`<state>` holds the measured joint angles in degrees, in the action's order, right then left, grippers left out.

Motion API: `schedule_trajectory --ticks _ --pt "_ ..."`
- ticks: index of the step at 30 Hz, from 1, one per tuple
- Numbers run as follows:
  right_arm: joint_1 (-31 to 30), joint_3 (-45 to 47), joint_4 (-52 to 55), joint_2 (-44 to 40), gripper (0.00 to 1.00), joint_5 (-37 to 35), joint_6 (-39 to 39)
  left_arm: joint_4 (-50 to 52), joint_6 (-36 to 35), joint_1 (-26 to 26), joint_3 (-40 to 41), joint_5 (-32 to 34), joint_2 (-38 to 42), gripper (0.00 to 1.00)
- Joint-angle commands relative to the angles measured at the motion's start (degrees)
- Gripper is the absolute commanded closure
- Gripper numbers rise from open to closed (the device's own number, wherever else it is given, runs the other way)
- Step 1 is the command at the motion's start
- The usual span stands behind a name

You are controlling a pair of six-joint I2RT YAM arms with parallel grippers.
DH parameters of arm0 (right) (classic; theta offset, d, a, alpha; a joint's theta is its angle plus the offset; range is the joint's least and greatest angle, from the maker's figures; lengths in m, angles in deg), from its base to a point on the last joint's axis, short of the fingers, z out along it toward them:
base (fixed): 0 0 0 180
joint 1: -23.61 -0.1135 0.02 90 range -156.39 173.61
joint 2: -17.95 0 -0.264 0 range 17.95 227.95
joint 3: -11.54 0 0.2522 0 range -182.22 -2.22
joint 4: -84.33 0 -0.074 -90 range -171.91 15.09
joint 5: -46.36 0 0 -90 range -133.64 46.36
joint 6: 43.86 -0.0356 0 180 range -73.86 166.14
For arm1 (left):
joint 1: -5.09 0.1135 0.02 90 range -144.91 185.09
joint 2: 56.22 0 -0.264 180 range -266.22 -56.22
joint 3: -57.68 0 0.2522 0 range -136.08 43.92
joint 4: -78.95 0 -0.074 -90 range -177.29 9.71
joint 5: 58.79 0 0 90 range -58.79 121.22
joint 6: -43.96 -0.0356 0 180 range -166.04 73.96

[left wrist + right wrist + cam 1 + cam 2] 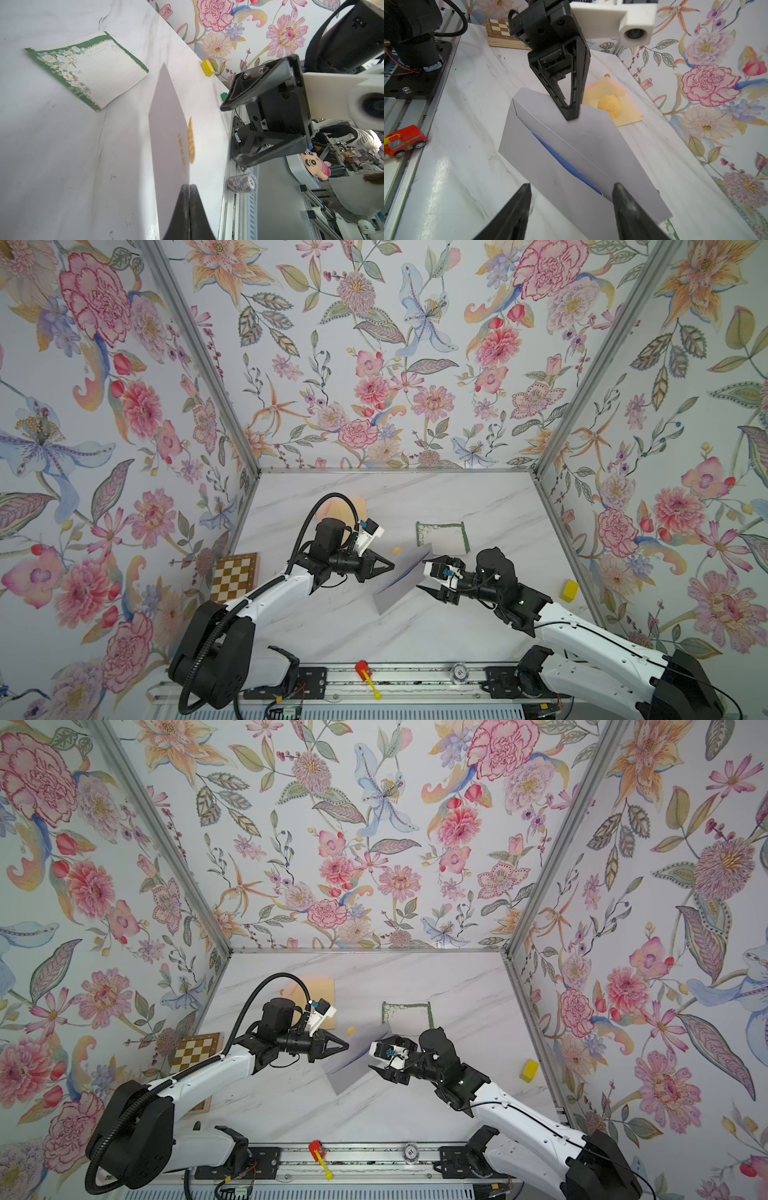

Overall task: Fold the letter paper in half and place it into the envelope
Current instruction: Place the letter paper in the envelope, then place the envelope at the center of the board.

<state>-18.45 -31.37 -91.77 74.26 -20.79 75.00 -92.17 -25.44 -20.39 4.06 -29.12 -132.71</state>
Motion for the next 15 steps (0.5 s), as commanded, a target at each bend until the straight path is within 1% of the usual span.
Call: schedule_trajectory --ticks 1,4,5,7,11,15 --pt "0.76 -0.97 -0.30 2.16 0.39 2.66 -5.95 -6.49 3.67 0.82 2.49 -2.24 -0.36 1.00" --pt "2.11 -2.38 0.42 4.61 0.43 6.09 -8.69 -7.88 4.98 1.77 4.03 -1.41 -0.76 1.00" --pt "2.77 -2.42 -0.10 5.24 0.45 7.86 -9.55 -6.92 4.55 2.31 4.16 -0.57 -1.01 1.00" --pt "3.88 -2.09 -2.00 6.37 0.47 9.71 -11.82 -4.64 2.97 3.04 4.22 1.33 -1.55 1.00" --pt "4.52 -1.29 -5.79 9.02 0.48 9.72 -16.19 -1.80 1.16 4.11 4.57 4.88 -3.65 1.00" --pt "4.54 -0.65 -10.66 13.20 0.51 9.30 -21.26 -0.48 -0.30 5.07 4.84 7.05 -5.39 1.00"
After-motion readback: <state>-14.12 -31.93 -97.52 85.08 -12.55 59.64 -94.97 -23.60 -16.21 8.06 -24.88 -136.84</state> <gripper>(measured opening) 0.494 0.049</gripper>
